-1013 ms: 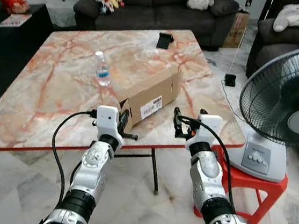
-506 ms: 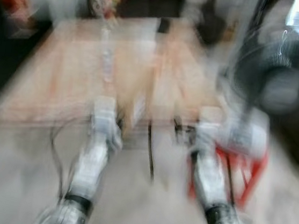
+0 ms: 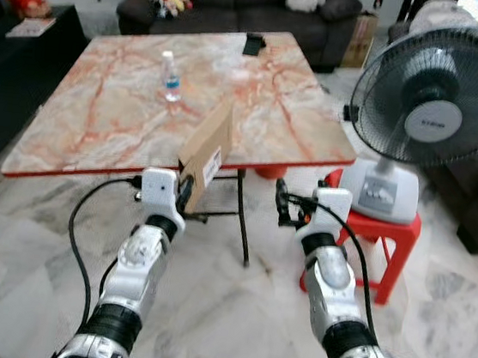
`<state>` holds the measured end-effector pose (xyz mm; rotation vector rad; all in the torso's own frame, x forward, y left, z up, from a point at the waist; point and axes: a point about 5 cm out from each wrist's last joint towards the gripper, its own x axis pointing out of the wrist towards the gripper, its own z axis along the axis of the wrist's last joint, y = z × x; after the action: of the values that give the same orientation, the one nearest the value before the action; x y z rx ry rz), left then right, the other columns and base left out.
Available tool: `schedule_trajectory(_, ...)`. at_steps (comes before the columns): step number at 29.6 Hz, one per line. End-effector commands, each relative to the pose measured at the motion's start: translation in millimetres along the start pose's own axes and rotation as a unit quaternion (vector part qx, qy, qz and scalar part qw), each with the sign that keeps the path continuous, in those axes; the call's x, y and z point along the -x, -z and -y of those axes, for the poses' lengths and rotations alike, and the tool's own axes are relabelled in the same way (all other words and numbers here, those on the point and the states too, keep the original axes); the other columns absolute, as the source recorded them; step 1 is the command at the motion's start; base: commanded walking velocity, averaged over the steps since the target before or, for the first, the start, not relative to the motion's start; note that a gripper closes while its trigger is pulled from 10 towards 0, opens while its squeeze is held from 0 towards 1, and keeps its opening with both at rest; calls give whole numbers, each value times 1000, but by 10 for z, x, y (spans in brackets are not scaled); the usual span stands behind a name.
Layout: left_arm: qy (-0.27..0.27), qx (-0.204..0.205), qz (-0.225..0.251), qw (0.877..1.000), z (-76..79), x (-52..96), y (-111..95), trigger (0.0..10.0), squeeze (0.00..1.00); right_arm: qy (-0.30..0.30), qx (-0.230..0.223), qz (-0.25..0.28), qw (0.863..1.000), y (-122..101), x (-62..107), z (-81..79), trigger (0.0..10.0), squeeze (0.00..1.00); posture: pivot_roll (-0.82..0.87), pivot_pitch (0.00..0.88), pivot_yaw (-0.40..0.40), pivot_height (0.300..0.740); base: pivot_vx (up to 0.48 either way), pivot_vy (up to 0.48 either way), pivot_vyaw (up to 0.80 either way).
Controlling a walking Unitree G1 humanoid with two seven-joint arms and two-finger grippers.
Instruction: Picking trash to rubbish bin
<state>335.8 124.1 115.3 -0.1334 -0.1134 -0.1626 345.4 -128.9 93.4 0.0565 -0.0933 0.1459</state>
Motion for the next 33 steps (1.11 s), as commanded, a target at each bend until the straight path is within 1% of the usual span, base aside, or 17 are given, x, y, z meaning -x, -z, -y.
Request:
schedule_trajectory(1, -13, -8, -5, 1000, -110, 30, 6, 10000, 0, -2, -4, -3, 1000, -3, -15, -23, 10000, 0, 23, 0, 63, 740, -277, 0, 0)
schedule_trajectory(2, -19, -11, -5, 1000, -155, 38, 3, 10000, 0, -1, -4, -5, 1000, 4, -10, -17, 10000, 0, 23, 0, 63, 740, -277, 0, 0)
schedule_trajectory(7, -27, -14, -3, 1000, -199, 35, -11, 10000, 0, -5, 3, -7, 1000, 6, -11, -15, 10000, 0, 23, 0, 58, 740, -275, 0, 0)
schedule_trajectory(10, -28, -14, -3, 1000, -196, 32, -14, 10000, 0, -7, 6, -7, 1000, 2, -14, -19, 10000, 0, 24, 0, 55, 740, -275, 0, 292)
schedule_trajectory(13, -28, -13, -3, 1000, -191, 30, -13, 10000, 0, -9, 6, -7, 1000, -1, -17, -22, 10000, 0, 24, 0, 52, 740, -274, 0, 644)
schedule_trajectory(18, -28, -13, -3, 1000, -185, 31, -9, 10000, 0, -7, 0, -7, 1000, -1, -19, -19, 10000, 0, 24, 0, 52, 740, -259, 0, 0)
schedule_trajectory(25, -33, -16, -8, 999, -201, 37, 6, 10000, 0, -5, 1, -10, 1000, 10, -8, 6, 10000, 0, 18, 0, 49, 740, 0, 0, 0)
schedule_trajectory(28, -29, -18, -13, 999, -232, 78, 35, 10000, 0, -4, -2, -14, 1000, 27, 1, 16, 10000, 0, 14, 0, 48, 740, 0, 0, 0)
schedule_trajectory(29, -36, -24, -21, 999, -310, 145, 73, 10000, 0, -3, -4, -27, 1000, 72, 23, 30, 10000, 0, 15, 0, 46, 740, 0, 0, 0)
schedule_trajectory(32, -48, -29, -31, 998, -411, 228, 111, 10000, 0, -1, -5, -44, 999, 139, 60, 48, 10000, 0, 15, 0, 46, 740, 0, 0, 0)
schedule_trajectory(33, -52, -31, -34, 998, -465, 286, 123, 10000, 0, 2, -8, -54, 998, 185, 90, 64, 10000, 0, 21, 5, 43, 740, 0, 0, 0)
